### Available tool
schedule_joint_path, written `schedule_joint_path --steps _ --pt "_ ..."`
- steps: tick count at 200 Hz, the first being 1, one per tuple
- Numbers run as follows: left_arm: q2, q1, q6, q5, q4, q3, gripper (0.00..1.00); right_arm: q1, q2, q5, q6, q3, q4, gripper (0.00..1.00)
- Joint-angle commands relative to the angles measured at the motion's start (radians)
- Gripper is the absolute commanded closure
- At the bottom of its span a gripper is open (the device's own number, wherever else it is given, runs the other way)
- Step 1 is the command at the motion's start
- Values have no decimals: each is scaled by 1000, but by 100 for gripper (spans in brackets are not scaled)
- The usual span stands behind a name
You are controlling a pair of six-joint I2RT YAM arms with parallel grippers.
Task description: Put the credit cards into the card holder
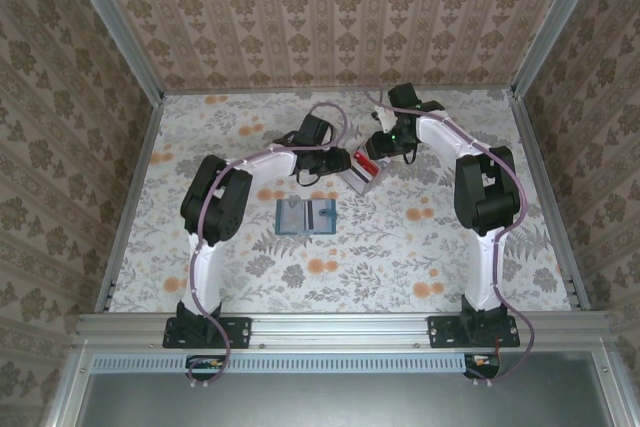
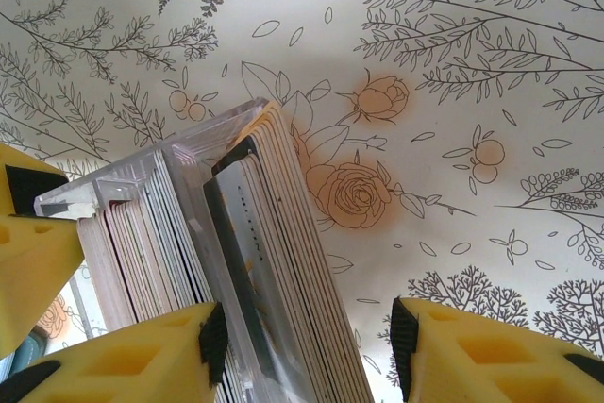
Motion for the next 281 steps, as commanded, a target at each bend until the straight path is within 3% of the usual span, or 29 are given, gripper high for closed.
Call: schedule_joint_path --steps 1,281 --pt "11 -6 -14 10 -9 -39 59 -13 24 71 6 2 -19 49" --pt "9 -3 -8 22 -10 -41 60 -32 -96 121 28 -71 59 55"
